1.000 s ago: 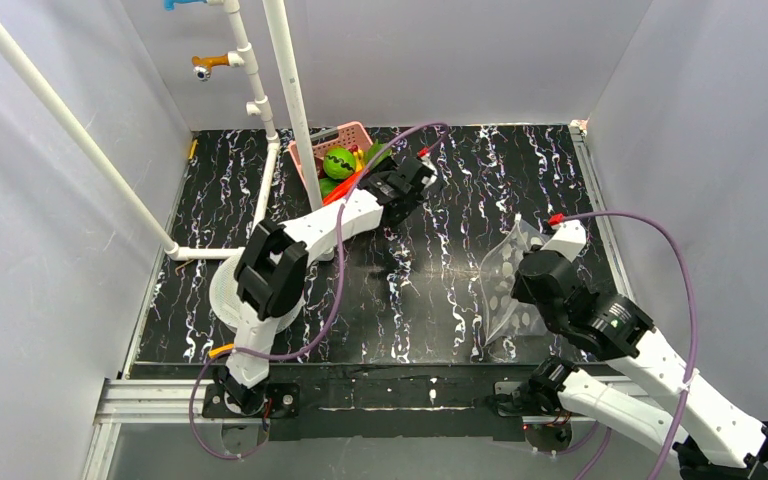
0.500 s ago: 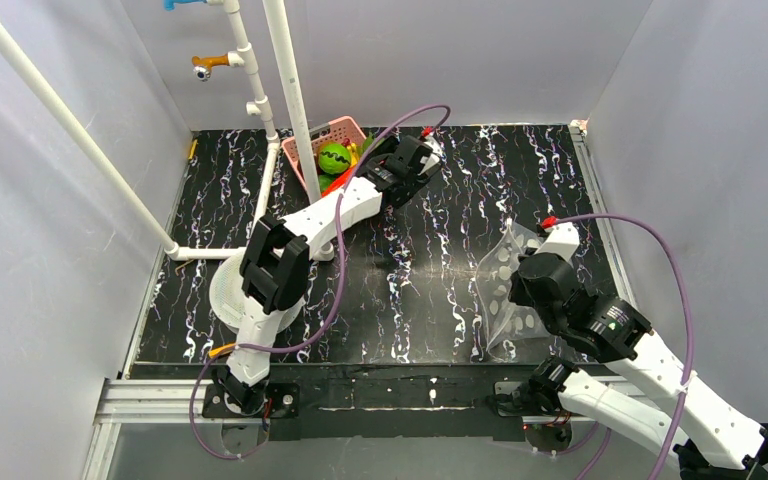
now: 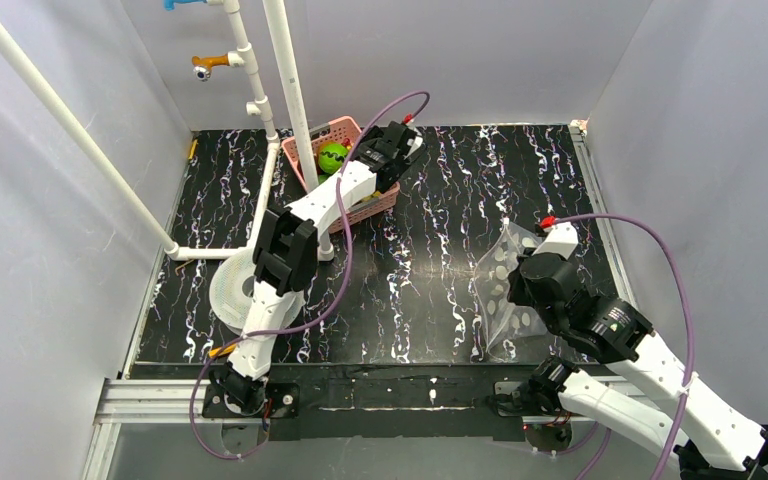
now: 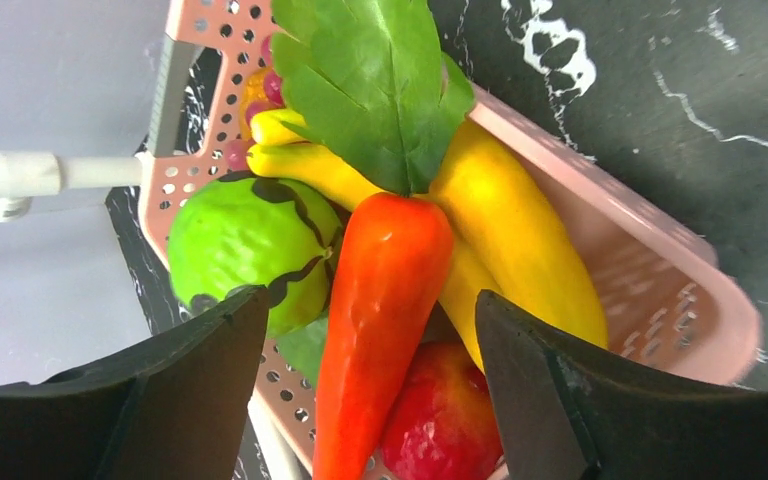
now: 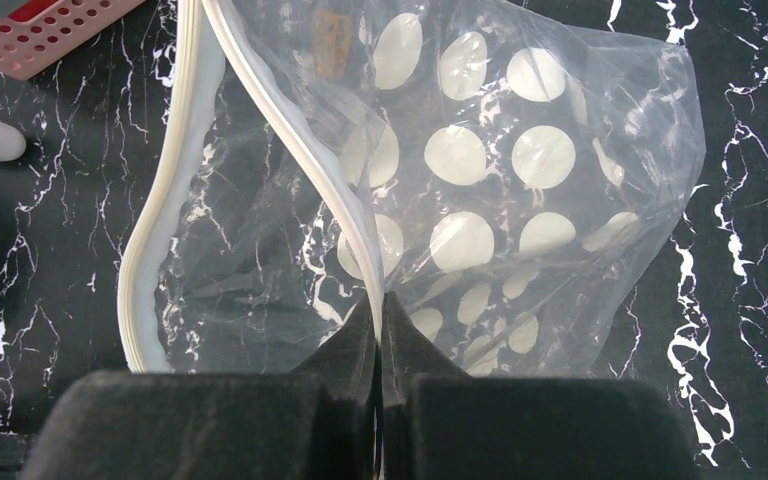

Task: Place the food in the zip-top bag and seal the zipper
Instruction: Pick up the fake vegetable from the bin, then place the fake vegetable in the zipper food storage bag.

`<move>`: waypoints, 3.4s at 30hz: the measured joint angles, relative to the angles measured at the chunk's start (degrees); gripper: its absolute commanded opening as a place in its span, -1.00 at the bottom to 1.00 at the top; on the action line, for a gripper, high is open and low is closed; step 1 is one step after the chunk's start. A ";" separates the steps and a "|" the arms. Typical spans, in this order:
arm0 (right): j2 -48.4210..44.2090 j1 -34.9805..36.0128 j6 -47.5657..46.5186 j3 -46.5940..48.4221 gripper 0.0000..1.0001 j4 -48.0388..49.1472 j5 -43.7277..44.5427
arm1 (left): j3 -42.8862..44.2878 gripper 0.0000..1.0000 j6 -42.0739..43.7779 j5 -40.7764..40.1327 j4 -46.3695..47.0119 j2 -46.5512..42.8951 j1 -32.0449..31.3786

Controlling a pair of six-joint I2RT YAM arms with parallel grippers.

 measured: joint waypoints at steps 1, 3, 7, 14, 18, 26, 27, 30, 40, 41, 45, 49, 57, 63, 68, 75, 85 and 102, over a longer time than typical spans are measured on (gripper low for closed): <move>0.04 -0.02 -0.02 0.00 -0.97 0.09 -0.07 | 0.15 0.55 -0.02 0.07 -0.42 0.79 0.48; 0.15 -0.02 -0.20 0.00 -0.97 0.20 -0.20 | 0.94 0.51 0.07 0.26 -1.29 2.32 1.16; 0.76 -0.02 -0.90 0.00 -0.97 0.44 -0.39 | 3.06 0.26 0.15 1.55 -2.71 5.31 2.08; 1.66 -0.02 -1.38 0.00 -0.97 1.55 -0.66 | 3.23 -0.29 0.44 2.38 -2.80 6.16 2.25; 1.66 -0.02 -1.46 0.00 -0.97 1.66 -0.72 | 3.23 -0.63 1.29 1.90 -2.14 6.14 2.08; 4.11 -0.04 -0.98 0.00 -0.97 3.23 -4.46 | 5.86 -0.67 1.44 2.27 -3.85 2.84 -0.61; 4.57 -0.04 -0.81 0.00 -0.97 3.69 -5.22 | 6.10 -0.71 0.50 3.26 -4.66 1.07 -1.44; 5.99 -0.33 -0.15 0.00 -0.97 4.94 -7.37 | 8.11 -0.81 -4.26 8.72 -7.67 -4.98 -3.45; 12.85 -6.64 0.37 4.98 -0.97 6.62 -20.22 | -19.39 -1.00 -34.71 44.96 11.56 -46.86 -4.15; 13.60 -7.91 0.24 6.36 -0.97 6.69 -22.29 | -24.85 -1.00 -38.29 47.91 17.18 -50.88 -4.09; 16.55 -11.80 0.11 10.49 -0.97 8.00 -32.35 | -41.90 -1.00 -51.54 58.16 41.83 -59.58 -4.24; 20.48 -12.85 0.28 12.74 -0.97 10.08 -43.45 | -48.15 -1.00 -60.61 65.53 59.34 -58.23 -4.24; 21.92 -12.87 1.38 12.79 -0.97 12.41 -53.86 | -54.47 -1.00 -70.10 72.30 79.01 -56.50 -5.11; 21.99 -12.87 1.57 12.83 -0.97 12.61 -55.10 | -54.53 -1.00 -72.78 73.18 87.25 -55.56 -8.87; 22.03 -12.87 1.55 12.87 -0.97 12.61 -55.12 | -56.72 -1.00 -71.38 73.29 87.78 -54.23 -11.37; 20.74 -12.87 1.77 12.87 -0.97 12.66 -54.99 | -66.47 -1.00 -69.66 68.91 87.69 -54.40 -12.11; 19.96 -12.87 3.43 13.05 -0.97 13.03 -50.12 | -72.67 -1.00 -66.10 54.69 81.74 -57.77 -19.06; 19.47 -13.55 13.64 13.11 -0.97 16.55 -50.18 | -80.37 -1.00 -58.23 43.25 78.79 -63.89 -24.72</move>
